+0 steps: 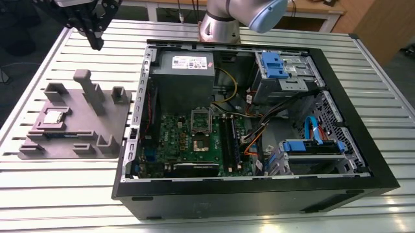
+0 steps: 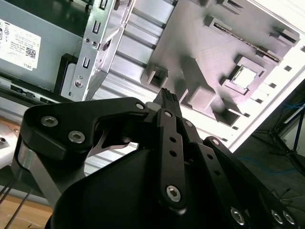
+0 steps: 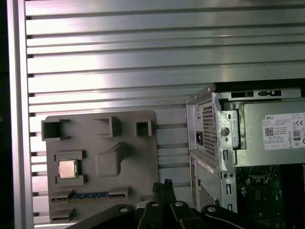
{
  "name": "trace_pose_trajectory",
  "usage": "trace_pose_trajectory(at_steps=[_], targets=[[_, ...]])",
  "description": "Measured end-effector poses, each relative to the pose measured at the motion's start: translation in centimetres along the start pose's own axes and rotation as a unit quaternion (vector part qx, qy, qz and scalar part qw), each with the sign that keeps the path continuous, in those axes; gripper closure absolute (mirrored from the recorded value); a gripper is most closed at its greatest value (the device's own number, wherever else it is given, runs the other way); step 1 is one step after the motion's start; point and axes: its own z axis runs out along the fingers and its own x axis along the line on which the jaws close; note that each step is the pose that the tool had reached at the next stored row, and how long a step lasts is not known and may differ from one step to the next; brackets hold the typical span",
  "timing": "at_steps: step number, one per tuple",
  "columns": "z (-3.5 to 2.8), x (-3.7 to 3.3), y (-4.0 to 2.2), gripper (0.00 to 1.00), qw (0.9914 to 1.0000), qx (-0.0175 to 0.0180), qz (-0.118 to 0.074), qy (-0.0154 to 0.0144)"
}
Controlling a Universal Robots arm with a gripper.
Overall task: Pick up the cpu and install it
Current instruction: 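Reach for the cpu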
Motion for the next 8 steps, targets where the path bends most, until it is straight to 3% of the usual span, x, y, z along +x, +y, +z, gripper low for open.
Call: trace_pose_trajectory(at_steps=[8], targets=[[-0.03,1.17,-0.09,0.90,1.00000,0.0000,0.000,0.0000]])
